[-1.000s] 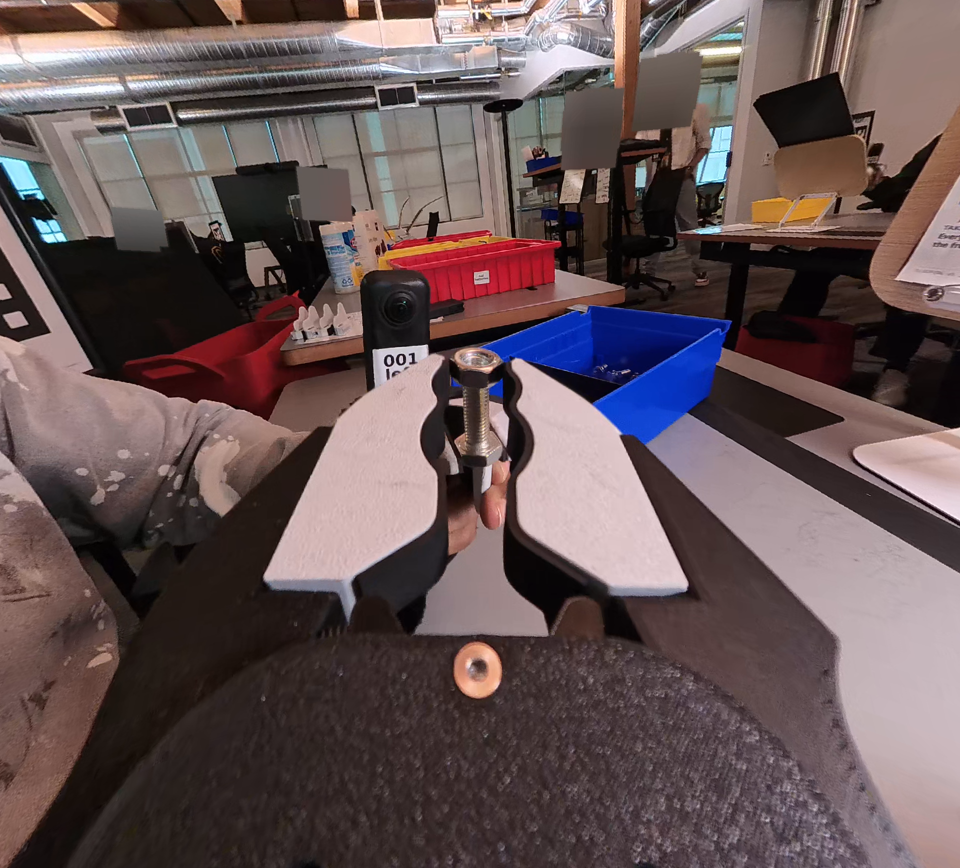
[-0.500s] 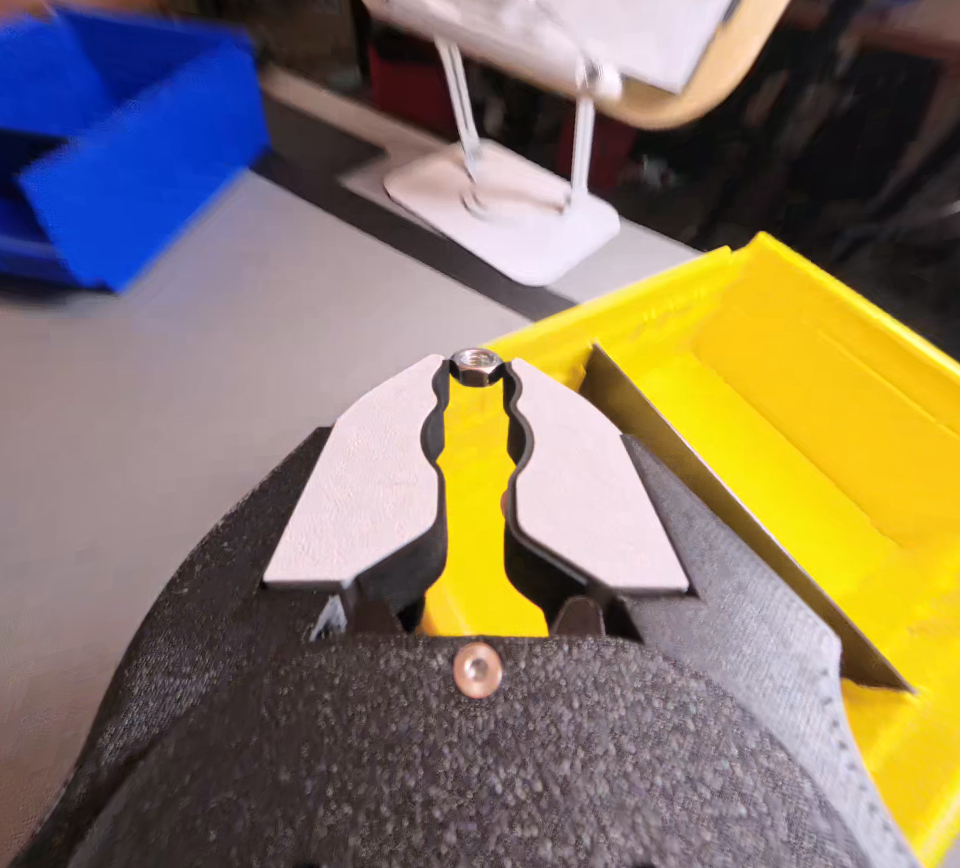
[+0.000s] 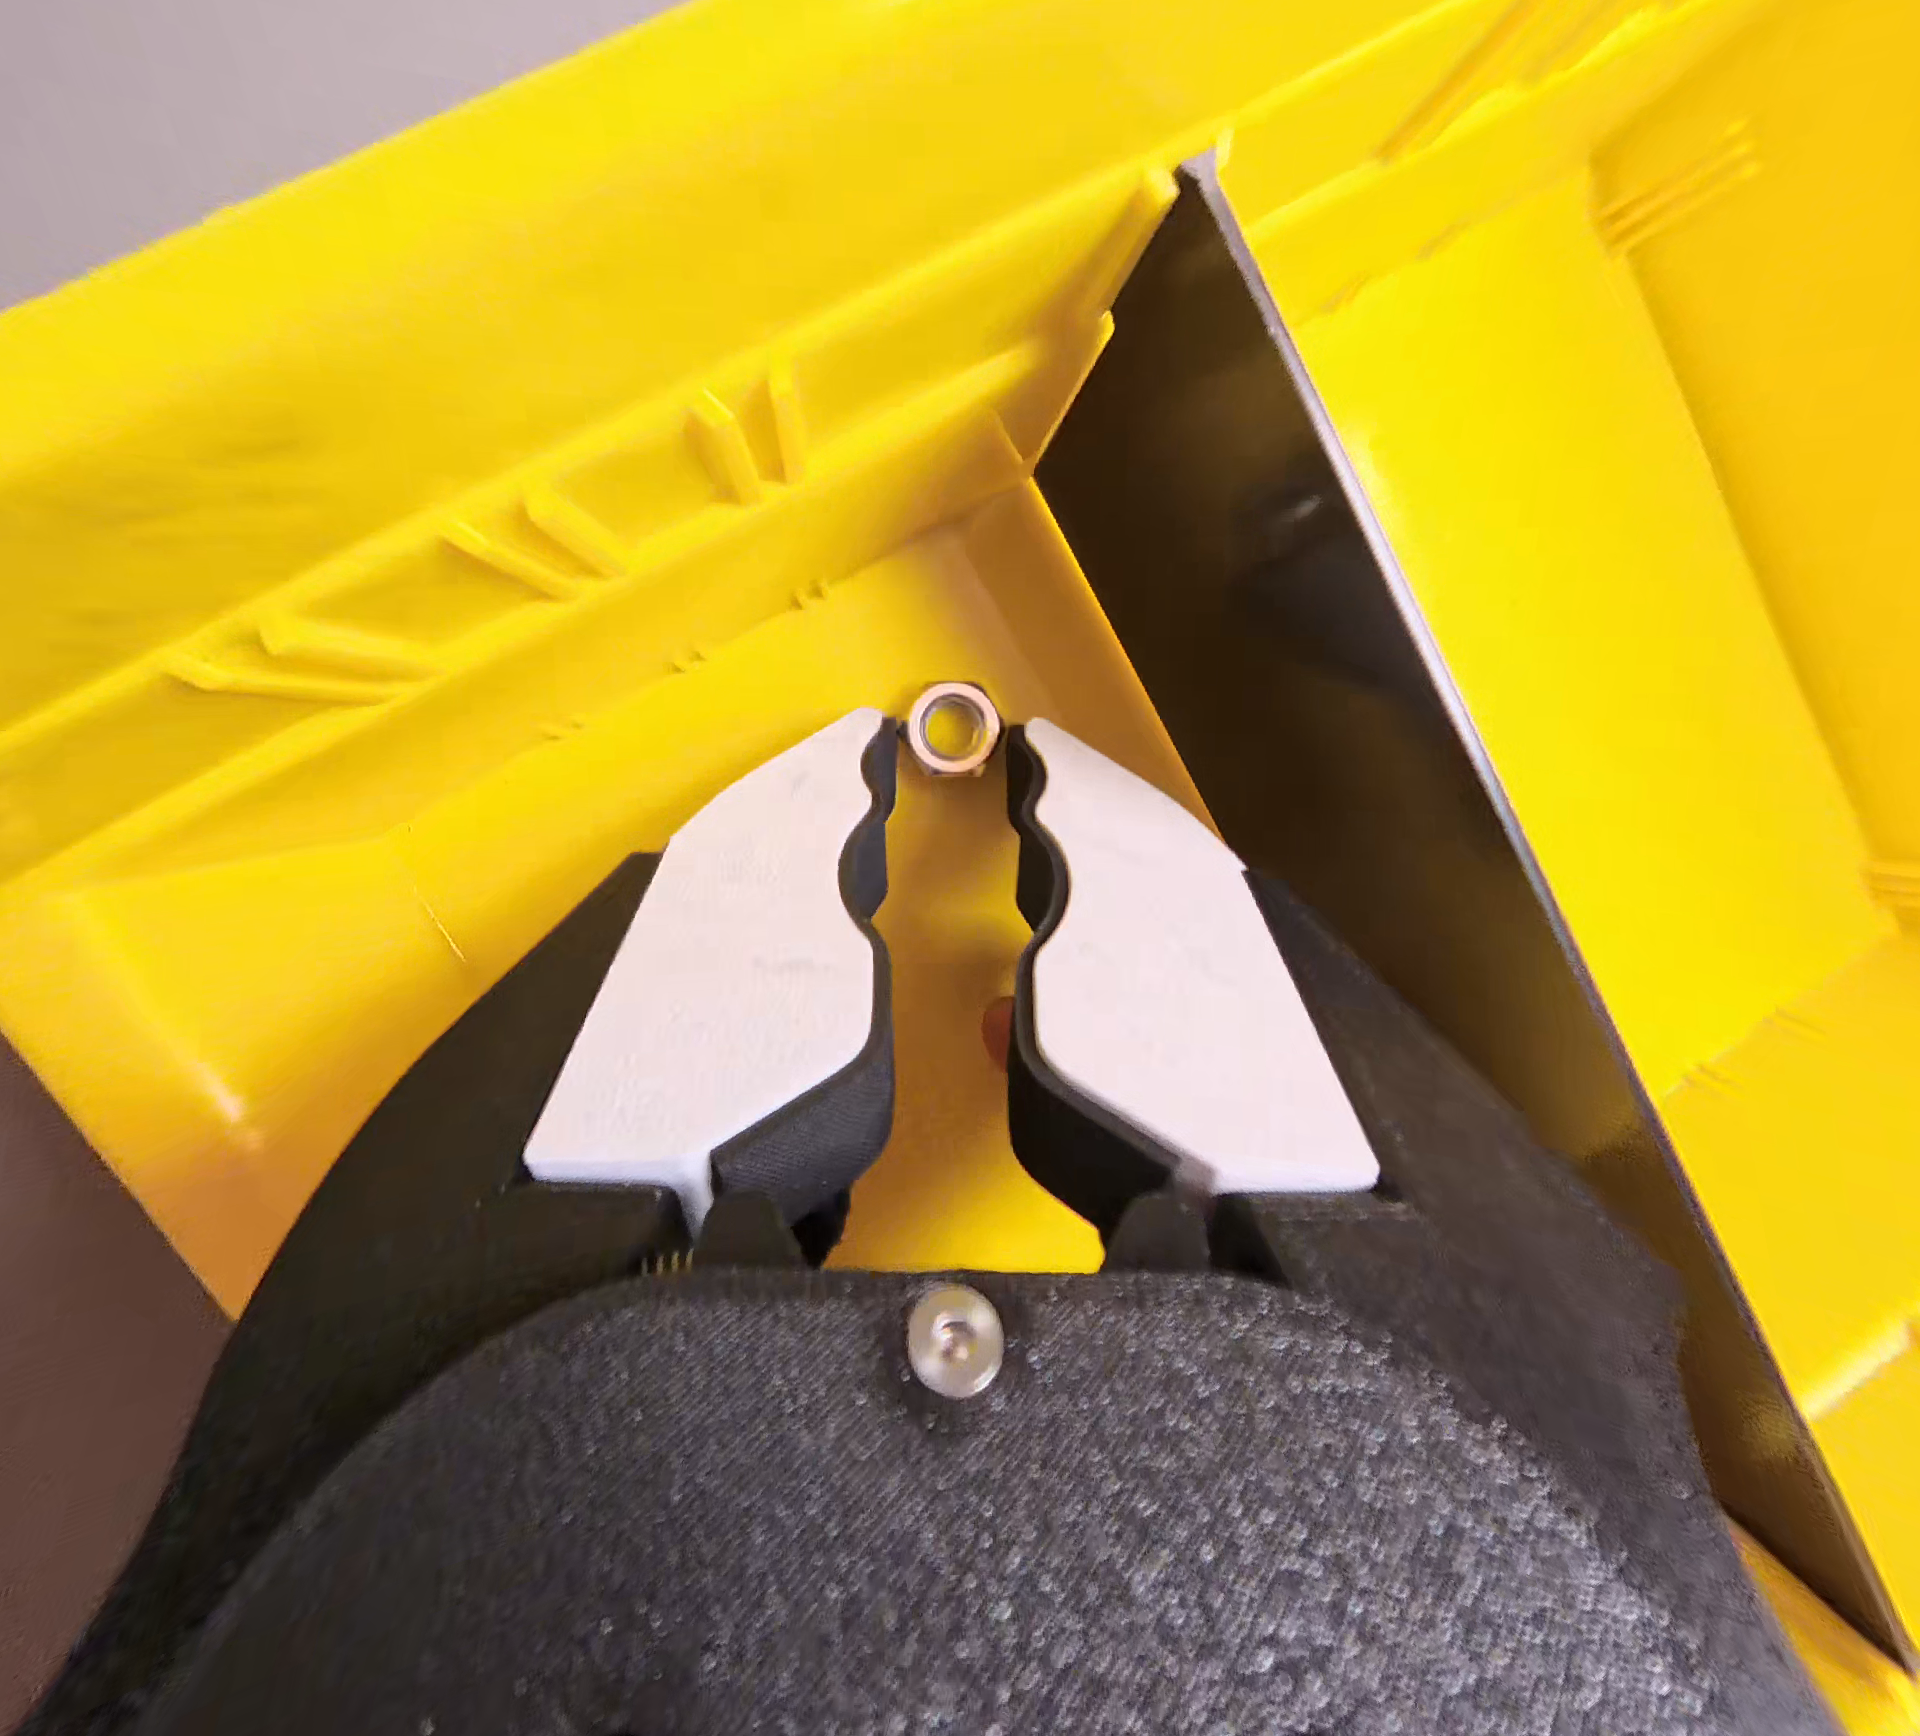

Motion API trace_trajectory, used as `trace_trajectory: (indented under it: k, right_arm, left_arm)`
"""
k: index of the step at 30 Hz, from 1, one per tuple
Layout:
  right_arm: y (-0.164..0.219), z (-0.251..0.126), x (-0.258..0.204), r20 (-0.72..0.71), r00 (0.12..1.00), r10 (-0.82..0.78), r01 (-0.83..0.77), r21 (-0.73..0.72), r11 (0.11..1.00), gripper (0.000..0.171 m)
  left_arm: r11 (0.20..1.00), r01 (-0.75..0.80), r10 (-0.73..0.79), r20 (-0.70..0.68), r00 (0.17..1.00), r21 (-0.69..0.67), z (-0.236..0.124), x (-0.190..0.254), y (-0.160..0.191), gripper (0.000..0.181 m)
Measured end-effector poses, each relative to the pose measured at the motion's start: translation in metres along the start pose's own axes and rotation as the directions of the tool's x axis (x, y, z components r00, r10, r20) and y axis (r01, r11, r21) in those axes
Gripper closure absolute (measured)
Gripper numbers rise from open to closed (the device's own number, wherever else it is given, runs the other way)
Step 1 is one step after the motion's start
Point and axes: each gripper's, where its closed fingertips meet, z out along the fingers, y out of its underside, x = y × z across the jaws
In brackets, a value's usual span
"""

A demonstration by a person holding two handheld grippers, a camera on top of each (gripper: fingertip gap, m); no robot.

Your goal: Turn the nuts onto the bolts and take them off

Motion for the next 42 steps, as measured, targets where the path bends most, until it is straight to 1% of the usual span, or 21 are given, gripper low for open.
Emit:
trace_trajectory:
  k: [2, 3, 5, 6, 8, 9, 11, 13, 15, 17, 18, 20, 22, 23, 24, 30, 36, 40, 42]
  right_arm:
    - [0.006, -0.006, 0.004, -0.026, 1.0, -0.014, 0.013, -0.037, 0.999, 0.143]
    - [0.006, -0.01, 0.006, -0.038, 0.999, -0.019, 0.018, -0.029, 0.999, 0.141]
    - [-0.002, -0.025, 0.007, -0.043, 0.999, -0.004, 0.005, 0.039, 0.999, 0.135]
    - [-0.009, -0.035, 0.007, -0.041, 0.999, 0.009, -0.005, 0.094, 0.996, 0.135]
    - [-0.031, -0.061, -0.002, -0.006, 1.0, 0.013, -0.011, 0.249, 0.968, 0.136]
    - [-0.044, -0.078, -0.012, 0.029, 1.0, -0.006, -0.004, 0.337, 0.942, 0.137]
    - [-0.065, -0.113, -0.047, 0.138, 0.986, -0.097, 0.018, 0.485, 0.874, 0.138]
    - [-0.076, -0.149, -0.097, 0.278, 0.929, -0.243, 0.037, 0.585, 0.81, 0.139]
    - [-0.072, -0.179, -0.151, 0.398, 0.818, -0.415, 0.079, 0.636, 0.767, 0.14]
    - [-0.059, -0.194, -0.196, 0.431, 0.703, -0.566, 0.18, 0.662, 0.728, 0.14]
    - [-0.052, -0.196, -0.214, 0.432, 0.659, -0.615, 0.23, 0.664, 0.712, 0.139]
    - [-0.044, -0.197, -0.24, 0.458, 0.593, -0.662, 0.268, 0.664, 0.699, 0.138]
    - [-0.039, -0.193, -0.254, 0.481, 0.561, -0.674, 0.289, 0.649, 0.704, 0.142]
    - [-0.035, -0.189, -0.255, 0.475, 0.559, -0.679, 0.318, 0.633, 0.705, 0.149]
    - [-0.033, -0.185, -0.255, 0.463, 0.559, -0.687, 0.341, 0.627, 0.7, 0.161]
    - [-0.027, -0.186, -0.254, 0.482, 0.547, -0.684, 0.307, 0.645, 0.7, 0.161]
    - [-0.022, -0.187, -0.252, 0.533, 0.542, -0.65, 0.19, 0.676, 0.712, 0.161]
    - [-0.015, -0.182, -0.253, 0.537, 0.548, -0.642, 0.181, 0.672, 0.718, 0.161]
    - [-0.012, -0.181, -0.252, 0.527, 0.555, -0.644, 0.203, 0.665, 0.719, 0.16]
  left_arm:
    - [1.0, 0.005, -0.005, 0.001, 1.0, -0.005, 0.0, 0.0, 0.001, 0.163]
    - [1.0, 0.004, -0.004, 0.003, 1.0, -0.006, 0.001, 0.0, 0.002, 0.163]
    - [1.0, -0.002, 0.002, 0.005, 1.0, -0.009, 0.001, 0.0, 0.002, 0.164]
    - [1.0, -0.004, 0.004, 0.008, 1.0, -0.013, 0.001, 0.0, 0.003, 0.164]
    - [1.0, -0.003, 0.003, 0.014, 1.0, -0.027, 0.002, -0.001, 0.006, 0.164]
    - [0.999, -0.002, 0.002, 0.02, 1.0, -0.034, 0.002, -0.002, 0.008, 0.164]
    - [0.998, -0.004, 0.006, 0.03, 1.0, -0.055, 0.003, -0.004, 0.012, 0.164]
    - [0.996, -0.022, 0.025, 0.038, 0.999, -0.084, 0.004, -0.005, 0.016, 0.164]
    - [0.991, -0.051, 0.057, 0.044, 0.997, -0.12, 0.006, -0.004, 0.022, 0.164]
    - [0.985, -0.078, 0.085, 0.038, 0.996, -0.155, 0.008, 0.0, 0.027, 0.164]
    - [0.981, -0.093, 0.1, 0.031, 0.994, -0.172, 0.009, 0.002, 0.03, 0.163]
    - [0.969, -0.123, 0.131, 0.023, 0.991, -0.213, 0.012, 0.005, 0.037, 0.163]
    - [0.959, -0.148, 0.158, 0.021, 0.987, -0.241, 0.013, 0.007, 0.041, 0.164]
    - [0.957, -0.154, 0.164, 0.017, 0.986, -0.246, 0.013, 0.008, 0.042, 0.164]
    - [0.954, -0.159, 0.168, 0.016, 0.986, -0.253, 0.013, 0.008, 0.042, 0.164]
    - [0.954, -0.159, 0.158, -0.026, 0.987, -0.253, 0.012, 0.013, 0.041, 0.164]
    - [0.974, -0.106, 0.093, -0.073, 0.993, -0.201, 0.01, 0.017, 0.032, 0.164]
    - [0.971, -0.107, 0.088, -0.092, 0.992, -0.216, 0.009, 0.018, 0.034, 0.164]
    - [0.969, -0.107, 0.087, -0.098, 0.991, -0.221, 0.01, 0.02, 0.035, 0.164]
